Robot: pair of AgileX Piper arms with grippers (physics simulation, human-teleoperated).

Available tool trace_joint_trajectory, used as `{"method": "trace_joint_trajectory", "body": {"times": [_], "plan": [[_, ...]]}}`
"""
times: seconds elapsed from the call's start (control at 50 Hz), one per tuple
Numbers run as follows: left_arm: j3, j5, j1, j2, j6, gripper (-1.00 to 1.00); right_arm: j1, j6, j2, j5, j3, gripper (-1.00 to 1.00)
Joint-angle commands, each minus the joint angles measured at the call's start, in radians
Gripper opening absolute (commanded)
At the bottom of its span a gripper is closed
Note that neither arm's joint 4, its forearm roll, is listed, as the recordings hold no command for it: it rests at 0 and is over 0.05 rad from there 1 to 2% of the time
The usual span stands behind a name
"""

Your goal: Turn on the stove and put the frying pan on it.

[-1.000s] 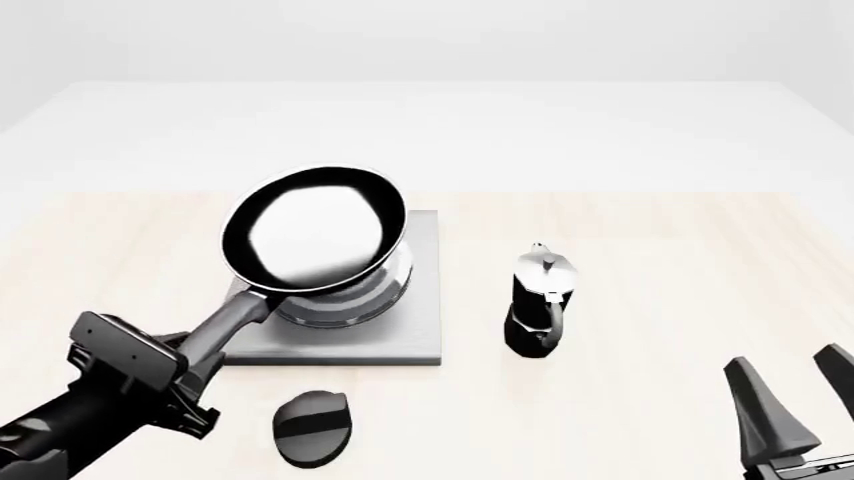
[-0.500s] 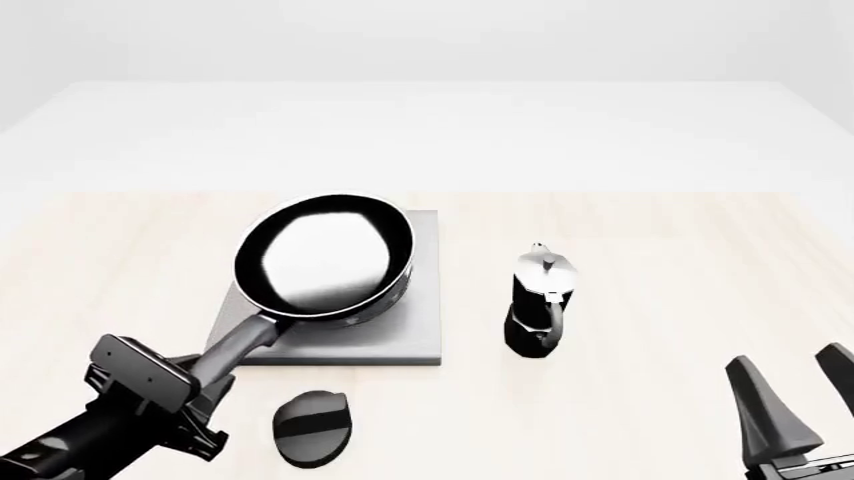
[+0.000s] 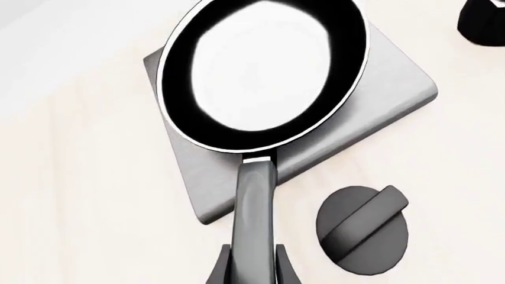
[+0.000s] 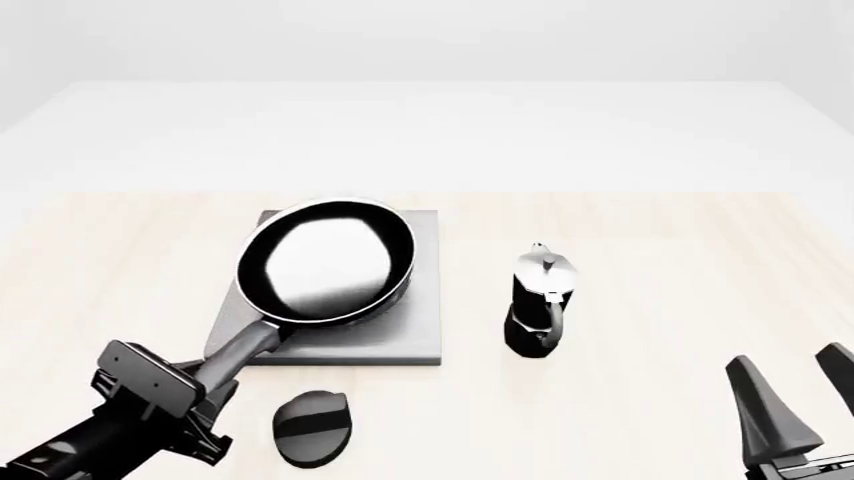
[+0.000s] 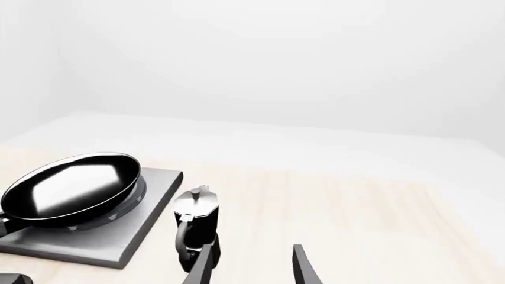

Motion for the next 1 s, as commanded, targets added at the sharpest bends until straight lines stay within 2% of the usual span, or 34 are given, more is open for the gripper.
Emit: {"method": "trace_joint_trajectory", "body": {"times": [0.02, 0.32, 0.34, 0.72, 0.78, 0.92, 1.0], "plan": [[-0.004, -0.037, -0.007, 0.018, 0.018, -1.00, 0.000, -0.001, 0.000, -0.001, 0.001, 1.00], [-0.012, -0.033, -0.003, 0.020, 0.012, -1.00, -0.002, 0.000, 0.000, -0.001, 0.001, 1.00], [-0.017, -0.023, -0.008, 0.017, 0.003, 1.00, -0.002, 0.000, 0.000, -0.003, 0.004, 1.00], [-0.024, -0.001, -0.011, -0.010, 0.007, 1.00, -0.005, 0.001, -0.001, 0.003, -0.008, 1.00], [-0.044, 0.043, -0.010, -0.062, 0.007, 1.00, -0.007, 0.001, -0.001, 0.003, -0.008, 1.00], [-0.147, 0.238, -0.027, -0.257, -0.026, 1.00, -0.009, 0.002, -0.001, 0.005, -0.013, 1.00], [-0.186, 0.305, -0.034, -0.307, -0.029, 1.00, -0.008, 0.003, -0.001, 0.005, -0.016, 1.00]]}}
